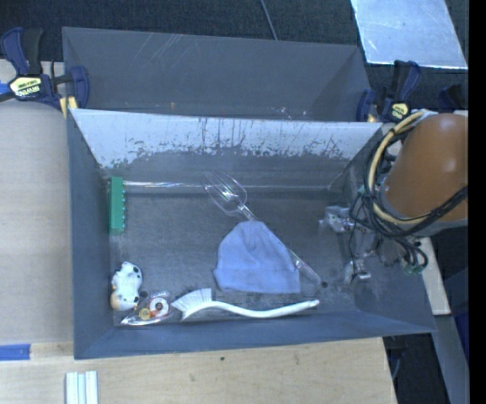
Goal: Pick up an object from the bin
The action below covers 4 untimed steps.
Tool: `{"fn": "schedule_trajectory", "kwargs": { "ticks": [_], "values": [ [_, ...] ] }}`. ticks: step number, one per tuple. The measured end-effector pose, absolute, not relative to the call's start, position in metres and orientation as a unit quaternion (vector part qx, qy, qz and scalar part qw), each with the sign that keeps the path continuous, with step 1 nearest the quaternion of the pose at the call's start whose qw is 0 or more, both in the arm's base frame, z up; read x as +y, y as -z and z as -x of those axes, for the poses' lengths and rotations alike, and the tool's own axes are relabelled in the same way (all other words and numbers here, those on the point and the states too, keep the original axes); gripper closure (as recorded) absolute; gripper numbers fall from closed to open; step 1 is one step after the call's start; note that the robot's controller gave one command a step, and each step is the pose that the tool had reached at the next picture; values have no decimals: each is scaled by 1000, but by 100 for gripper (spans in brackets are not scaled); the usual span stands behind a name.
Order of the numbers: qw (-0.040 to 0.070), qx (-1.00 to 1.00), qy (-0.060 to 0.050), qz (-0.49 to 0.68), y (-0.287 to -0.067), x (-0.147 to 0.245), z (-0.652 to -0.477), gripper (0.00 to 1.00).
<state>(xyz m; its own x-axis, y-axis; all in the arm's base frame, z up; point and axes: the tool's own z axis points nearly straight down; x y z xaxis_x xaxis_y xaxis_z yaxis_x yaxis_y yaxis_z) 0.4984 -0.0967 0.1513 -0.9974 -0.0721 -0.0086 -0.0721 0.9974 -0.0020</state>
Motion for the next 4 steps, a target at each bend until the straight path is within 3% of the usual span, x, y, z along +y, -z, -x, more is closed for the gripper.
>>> {"fn": "schedule_trajectory", "kwargs": {
  "ticks": [1, 2, 3, 4],
  "values": [
    [7, 996, 2, 87, -183, -106, -498, 0],
    [8, 995, 2, 97, -87, -86, -490, 0],
    [14, 995, 3, 103, -38, -86, -498, 0],
    [11, 995, 4, 104, -52, -86, -492, 100]
  ]
}}
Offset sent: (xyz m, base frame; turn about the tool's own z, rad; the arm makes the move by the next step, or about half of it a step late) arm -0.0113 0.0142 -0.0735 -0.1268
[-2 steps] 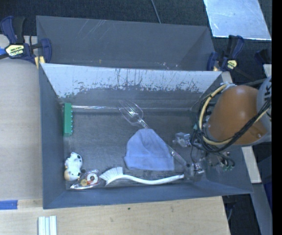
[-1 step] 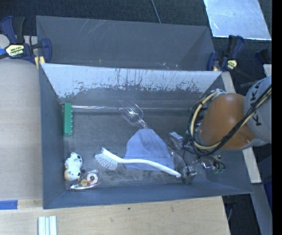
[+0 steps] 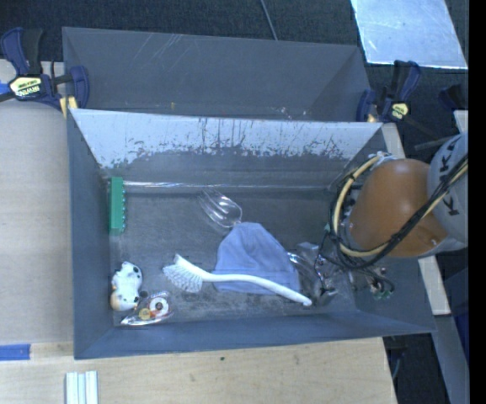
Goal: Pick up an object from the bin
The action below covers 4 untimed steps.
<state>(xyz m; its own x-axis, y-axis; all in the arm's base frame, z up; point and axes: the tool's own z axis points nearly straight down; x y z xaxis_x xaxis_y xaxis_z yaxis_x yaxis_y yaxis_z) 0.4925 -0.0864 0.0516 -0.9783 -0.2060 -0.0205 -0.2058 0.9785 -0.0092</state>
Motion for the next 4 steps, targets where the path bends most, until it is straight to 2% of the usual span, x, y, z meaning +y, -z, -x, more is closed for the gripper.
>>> {"fn": "schedule_trajectory", "kwargs": {
  "ticks": [1, 2, 3, 4],
  "values": [
    [11, 995, 4, 104, -52, -86, -492, 100],
    [15, 992, 3, 126, -72, 8, -518, 100],
    [11, 993, 7, 119, -71, 0, -512, 100],
    [15, 992, 5, 123, -70, 6, -516, 100]
  ]
}}
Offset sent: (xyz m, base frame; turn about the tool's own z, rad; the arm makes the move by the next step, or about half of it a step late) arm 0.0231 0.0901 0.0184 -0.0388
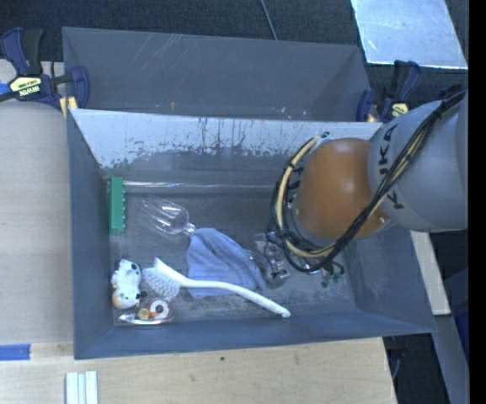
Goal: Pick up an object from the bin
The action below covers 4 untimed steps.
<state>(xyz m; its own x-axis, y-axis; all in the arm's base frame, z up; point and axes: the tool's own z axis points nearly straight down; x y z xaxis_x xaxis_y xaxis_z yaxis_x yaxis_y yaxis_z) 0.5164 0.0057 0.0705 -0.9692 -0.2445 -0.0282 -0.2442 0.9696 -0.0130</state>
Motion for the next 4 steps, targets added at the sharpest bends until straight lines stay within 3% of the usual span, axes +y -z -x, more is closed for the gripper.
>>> {"fn": "schedule_trajectory", "kwargs": {
  "ticks": [1, 2, 3, 4],
  "values": [
    [15, 992, 7, 129, -71, 14, -510, 100],
    [18, 998, 5, 56, -71, -3, -533, 100],
    [15, 988, 5, 156, -71, 100, -511, 0],
    [15, 988, 6, 156, -71, 100, -511, 0]
  ]
}}
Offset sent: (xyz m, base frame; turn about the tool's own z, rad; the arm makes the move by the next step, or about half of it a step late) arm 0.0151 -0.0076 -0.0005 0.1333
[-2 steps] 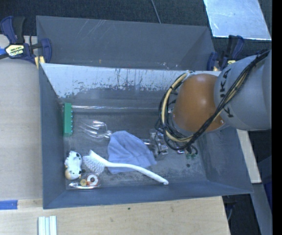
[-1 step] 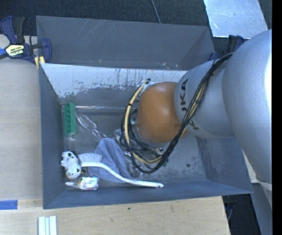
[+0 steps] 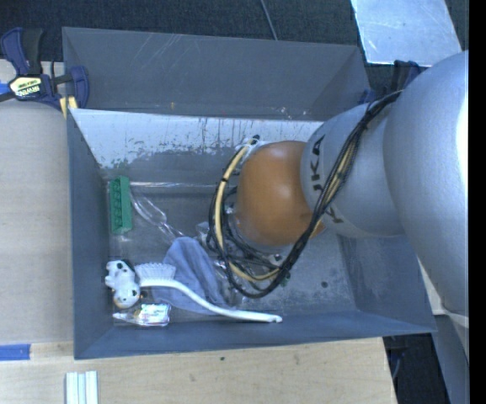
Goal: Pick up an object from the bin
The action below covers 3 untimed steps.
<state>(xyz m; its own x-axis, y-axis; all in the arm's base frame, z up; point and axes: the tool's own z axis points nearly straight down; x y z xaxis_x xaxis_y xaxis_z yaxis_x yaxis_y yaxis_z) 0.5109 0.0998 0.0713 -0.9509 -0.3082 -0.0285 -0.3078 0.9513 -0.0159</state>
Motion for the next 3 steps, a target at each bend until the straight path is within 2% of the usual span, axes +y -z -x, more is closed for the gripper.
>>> {"fn": "schedule_trajectory", "kwargs": {
  "ticks": [1, 2, 3],
  "values": [
    [17, 984, 6, 175, -70, 124, -527, 0],
    [17, 985, 7, 170, -71, 125, -510, 100],
    [18, 985, 7, 170, -71, 125, -510, 100]
  ]
}}
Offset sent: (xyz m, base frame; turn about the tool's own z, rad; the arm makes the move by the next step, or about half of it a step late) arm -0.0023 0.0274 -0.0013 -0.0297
